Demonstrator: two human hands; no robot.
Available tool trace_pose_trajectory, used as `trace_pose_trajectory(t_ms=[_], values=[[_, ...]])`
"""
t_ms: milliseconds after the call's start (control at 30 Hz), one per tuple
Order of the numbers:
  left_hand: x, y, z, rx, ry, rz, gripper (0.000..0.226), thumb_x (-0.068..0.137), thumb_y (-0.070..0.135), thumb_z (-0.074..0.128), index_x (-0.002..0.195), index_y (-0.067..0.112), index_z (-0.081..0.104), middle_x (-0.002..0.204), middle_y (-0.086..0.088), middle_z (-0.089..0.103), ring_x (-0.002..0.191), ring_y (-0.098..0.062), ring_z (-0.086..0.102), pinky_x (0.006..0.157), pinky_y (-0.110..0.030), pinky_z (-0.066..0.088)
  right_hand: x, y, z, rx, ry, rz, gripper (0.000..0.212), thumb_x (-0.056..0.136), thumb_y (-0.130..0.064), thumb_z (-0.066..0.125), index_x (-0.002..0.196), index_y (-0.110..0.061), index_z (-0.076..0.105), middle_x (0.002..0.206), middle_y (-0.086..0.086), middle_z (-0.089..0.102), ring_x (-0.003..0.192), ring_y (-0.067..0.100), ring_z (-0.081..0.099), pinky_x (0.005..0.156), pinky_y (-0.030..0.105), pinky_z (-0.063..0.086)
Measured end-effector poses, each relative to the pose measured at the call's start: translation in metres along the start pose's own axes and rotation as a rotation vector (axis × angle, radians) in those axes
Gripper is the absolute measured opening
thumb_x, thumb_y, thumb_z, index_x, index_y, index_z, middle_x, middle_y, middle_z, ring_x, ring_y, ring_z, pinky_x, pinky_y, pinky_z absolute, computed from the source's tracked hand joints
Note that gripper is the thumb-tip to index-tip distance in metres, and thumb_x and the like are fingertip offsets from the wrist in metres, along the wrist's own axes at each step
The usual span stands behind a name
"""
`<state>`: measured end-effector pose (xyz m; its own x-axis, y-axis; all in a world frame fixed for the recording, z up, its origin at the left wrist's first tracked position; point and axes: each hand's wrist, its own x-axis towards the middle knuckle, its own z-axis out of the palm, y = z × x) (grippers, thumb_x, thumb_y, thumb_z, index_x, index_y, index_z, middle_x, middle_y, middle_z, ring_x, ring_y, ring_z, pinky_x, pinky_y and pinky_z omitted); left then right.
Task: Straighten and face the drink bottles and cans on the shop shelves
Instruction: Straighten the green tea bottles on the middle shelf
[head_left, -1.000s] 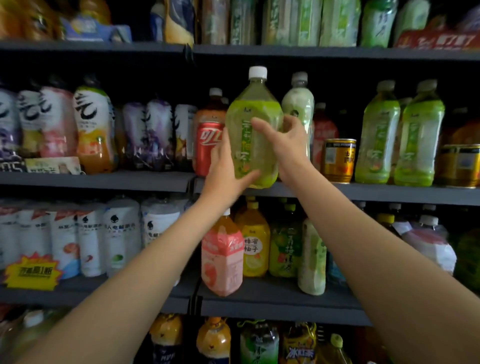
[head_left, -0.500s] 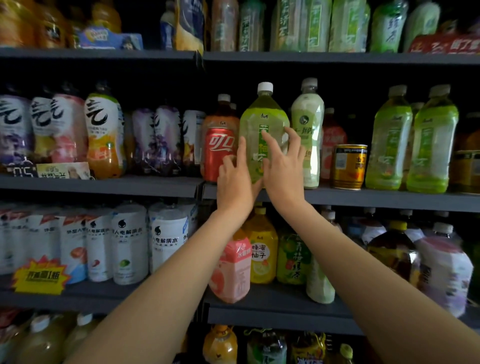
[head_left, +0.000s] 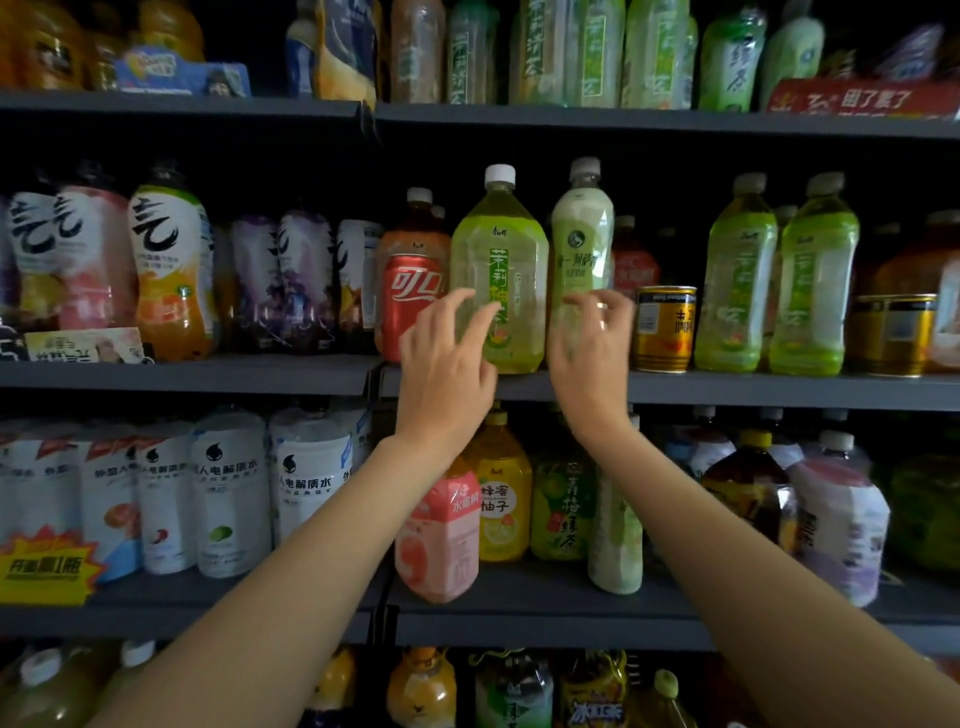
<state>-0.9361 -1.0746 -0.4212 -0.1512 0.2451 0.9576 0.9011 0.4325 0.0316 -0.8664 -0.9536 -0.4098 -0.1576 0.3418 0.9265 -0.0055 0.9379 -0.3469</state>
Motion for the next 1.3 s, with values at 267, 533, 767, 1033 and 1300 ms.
trace_pose_trajectory(t_ms=[267,533,767,1033,1300], values=[[0.003,0.019,0.017,0.045,-0.122,0.146,0.049,0.074,0.007,0.060,0.122,0.013,0.058,0.137,-0.010,0.047,0.128,-0.031,0.040,0.101,-0.048,0.035,0.029,0.028,-0.008,0.058,-0.250,0.332,0.071,0.085,-0.030,0.066,0.138,-0.005,0.027,0.135,0.015,0.045,0.123,0.029,0.046,0.098,0.036,0.041],[0.007,0.027,0.023,0.058,-0.158,0.128,0.044,0.072,0.008,0.061,0.116,0.010,0.062,0.133,-0.013,0.050,0.126,-0.034,0.042,0.101,-0.049,0.034,0.019,0.033,-0.001,-0.053,-0.236,0.269,0.071,0.087,-0.036,0.063,0.139,-0.004,0.026,0.133,0.017,0.044,0.120,0.032,0.047,0.089,0.035,0.040],[0.010,0.042,0.025,0.018,-0.146,0.179,0.043,0.072,0.006,0.060,0.115,0.009,0.062,0.133,-0.012,0.051,0.125,-0.032,0.043,0.102,-0.049,0.033,0.020,0.037,-0.019,0.054,-0.173,0.260,0.067,0.087,-0.029,0.064,0.138,-0.002,0.029,0.135,0.016,0.039,0.123,0.026,0.040,0.092,0.021,0.032],[0.015,0.087,0.047,-0.108,-0.157,0.251,0.044,0.073,0.006,0.058,0.118,0.006,0.061,0.132,-0.014,0.051,0.125,-0.033,0.045,0.103,-0.047,0.035,0.032,0.073,-0.068,-0.059,0.046,0.251,0.051,0.087,-0.021,0.064,0.128,-0.003,0.039,0.126,0.013,0.042,0.115,0.027,0.045,0.090,0.026,0.036],[0.016,0.093,0.061,-0.125,-0.245,0.122,0.048,0.087,0.011,0.048,0.135,0.011,0.046,0.147,-0.006,0.032,0.138,-0.024,0.023,0.112,-0.038,0.018,0.038,0.095,-0.068,-0.118,-0.301,0.282,0.092,0.081,-0.030,0.071,0.148,-0.028,0.008,0.137,0.016,0.041,0.120,0.033,0.044,0.090,0.033,0.036]])
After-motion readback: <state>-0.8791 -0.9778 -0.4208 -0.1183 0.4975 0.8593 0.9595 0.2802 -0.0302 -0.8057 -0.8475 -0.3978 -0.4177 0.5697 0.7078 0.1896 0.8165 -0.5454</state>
